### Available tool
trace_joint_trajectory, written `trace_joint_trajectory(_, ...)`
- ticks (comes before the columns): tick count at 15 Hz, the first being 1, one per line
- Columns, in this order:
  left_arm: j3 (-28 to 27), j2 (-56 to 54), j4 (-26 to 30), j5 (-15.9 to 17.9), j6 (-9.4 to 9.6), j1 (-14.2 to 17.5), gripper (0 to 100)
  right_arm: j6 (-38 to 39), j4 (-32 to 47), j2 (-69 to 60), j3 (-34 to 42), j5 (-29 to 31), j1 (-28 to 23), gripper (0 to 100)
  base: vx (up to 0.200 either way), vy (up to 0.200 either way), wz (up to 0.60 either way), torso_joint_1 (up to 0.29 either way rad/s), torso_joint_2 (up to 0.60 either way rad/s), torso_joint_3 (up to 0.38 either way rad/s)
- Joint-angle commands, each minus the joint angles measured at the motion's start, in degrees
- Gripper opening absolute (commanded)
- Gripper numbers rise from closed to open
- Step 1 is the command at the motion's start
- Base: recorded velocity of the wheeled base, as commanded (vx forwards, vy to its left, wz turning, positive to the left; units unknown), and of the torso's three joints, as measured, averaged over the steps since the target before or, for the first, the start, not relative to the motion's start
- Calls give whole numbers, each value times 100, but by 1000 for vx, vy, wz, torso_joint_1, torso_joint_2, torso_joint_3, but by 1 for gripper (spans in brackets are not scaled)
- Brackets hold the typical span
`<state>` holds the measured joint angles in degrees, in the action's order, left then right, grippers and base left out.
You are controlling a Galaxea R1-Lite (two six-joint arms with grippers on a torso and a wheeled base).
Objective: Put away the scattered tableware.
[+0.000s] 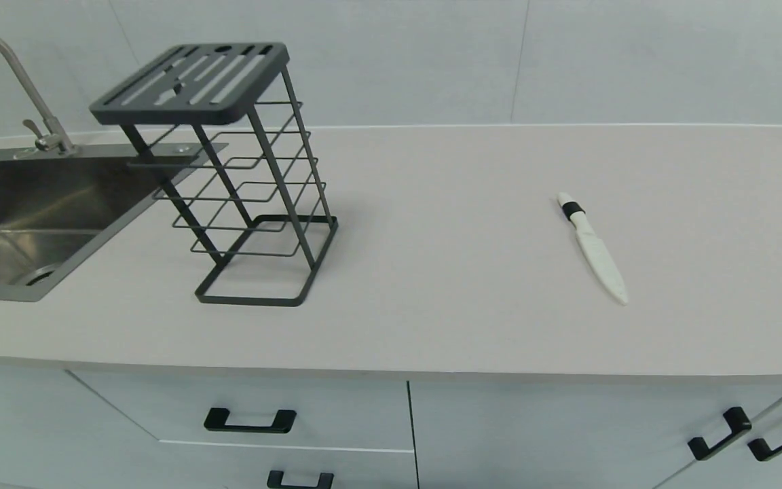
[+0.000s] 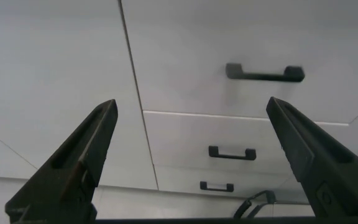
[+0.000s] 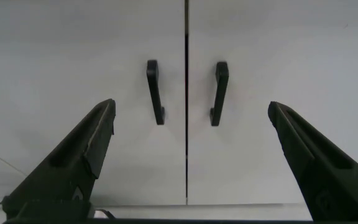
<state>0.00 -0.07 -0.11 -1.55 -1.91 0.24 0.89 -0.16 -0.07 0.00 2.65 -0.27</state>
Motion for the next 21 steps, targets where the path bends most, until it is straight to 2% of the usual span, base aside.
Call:
trace_joint_trajectory(1,0,7,2,-3,-2,2,100,-1,-2,7,0,-1,0,100,0,0,0,51,-466,-222)
trace_joint_trajectory(3,0,7,2,-3,-2,2,100,-1,-2,7,0,-1,0,100,0,0,0,176,-481,-224)
trace_joint_trajectory(6,0,7,2,-3,-2,2,100,-1,-2,7,0,-1,0,100,0,0,0,401,-482,-237)
trace_joint_trajectory(21,0,7,2,-3,-2,2,100,8,-2,7,0,-10,0,100,0,0,0,292,-549,-266)
